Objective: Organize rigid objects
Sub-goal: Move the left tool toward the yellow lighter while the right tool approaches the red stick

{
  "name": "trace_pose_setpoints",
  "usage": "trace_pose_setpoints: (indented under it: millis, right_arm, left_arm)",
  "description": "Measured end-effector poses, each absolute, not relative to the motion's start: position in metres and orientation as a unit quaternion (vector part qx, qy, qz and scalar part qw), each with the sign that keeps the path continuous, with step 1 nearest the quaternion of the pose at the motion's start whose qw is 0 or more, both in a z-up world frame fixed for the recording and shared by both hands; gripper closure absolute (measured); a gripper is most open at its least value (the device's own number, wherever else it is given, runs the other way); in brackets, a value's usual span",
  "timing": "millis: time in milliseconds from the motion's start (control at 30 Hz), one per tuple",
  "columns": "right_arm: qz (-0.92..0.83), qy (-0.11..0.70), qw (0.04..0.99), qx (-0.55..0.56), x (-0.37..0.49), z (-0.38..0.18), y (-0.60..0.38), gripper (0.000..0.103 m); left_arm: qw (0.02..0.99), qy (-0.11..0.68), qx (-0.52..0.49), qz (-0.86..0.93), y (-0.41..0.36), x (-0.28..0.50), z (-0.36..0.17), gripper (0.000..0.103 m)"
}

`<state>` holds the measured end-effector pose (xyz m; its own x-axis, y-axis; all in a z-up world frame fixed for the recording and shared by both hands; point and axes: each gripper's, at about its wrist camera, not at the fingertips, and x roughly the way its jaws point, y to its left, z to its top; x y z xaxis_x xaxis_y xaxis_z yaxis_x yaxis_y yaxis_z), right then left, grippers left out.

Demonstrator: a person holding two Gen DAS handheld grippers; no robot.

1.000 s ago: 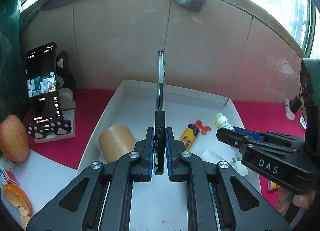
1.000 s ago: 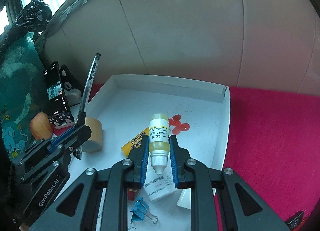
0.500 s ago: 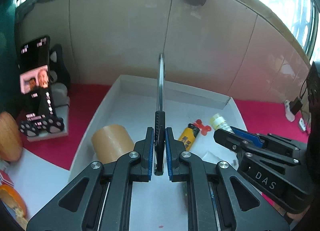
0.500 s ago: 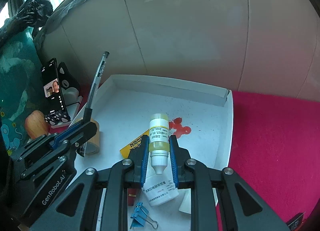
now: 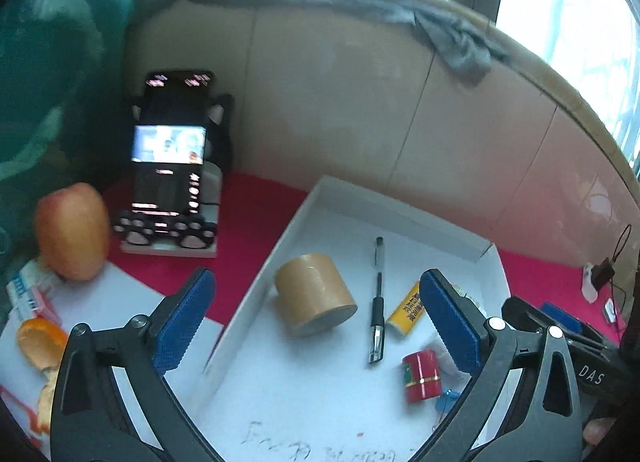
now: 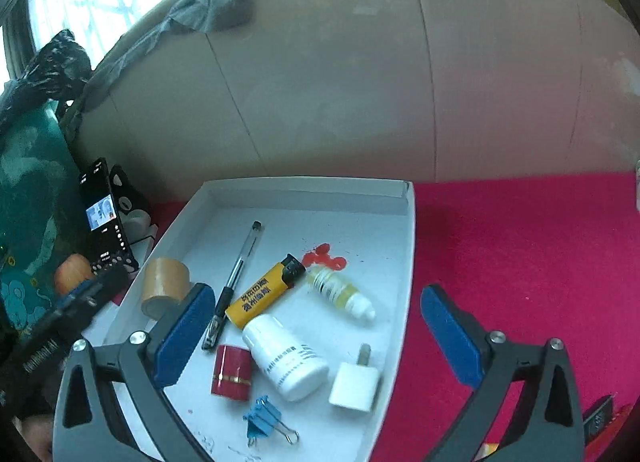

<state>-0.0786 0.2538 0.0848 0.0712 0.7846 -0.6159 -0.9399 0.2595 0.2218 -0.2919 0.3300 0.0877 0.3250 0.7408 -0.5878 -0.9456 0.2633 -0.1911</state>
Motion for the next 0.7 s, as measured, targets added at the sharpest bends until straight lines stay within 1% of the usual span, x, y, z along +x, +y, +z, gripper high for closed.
trace_pose_setpoints:
  millis: [233, 433, 567, 700]
  right_arm:
    - [0.628, 0.291, 0.716, -0.095, -0.076, 0.095, 0.212, 0.0]
    - [0.617, 0.261, 0.741, -0.05, -0.042, 0.12, 0.156, 0.0]
    - [0.581, 0.243, 0.777, -0.01, 0.006, 0.14, 0.104, 0.0]
    - [0.545, 0.241, 0.803, -0.005, 0.041, 0.138, 0.065, 0.0]
  left_arm:
    - [0.792, 0.178, -0.249, 0.528, 0.294, -0.292, 0.098, 0.0]
    - [0.831, 0.161, -0.234, 0.479, 0.262, -0.278, 0.116, 0.0]
    - [0.853, 0.173, -0.208, 0.446, 0.243, -0.253, 0.121, 0.0]
    - [0.876, 0.205, -0.184, 0.395, 0.227, -0.218, 0.112, 0.0]
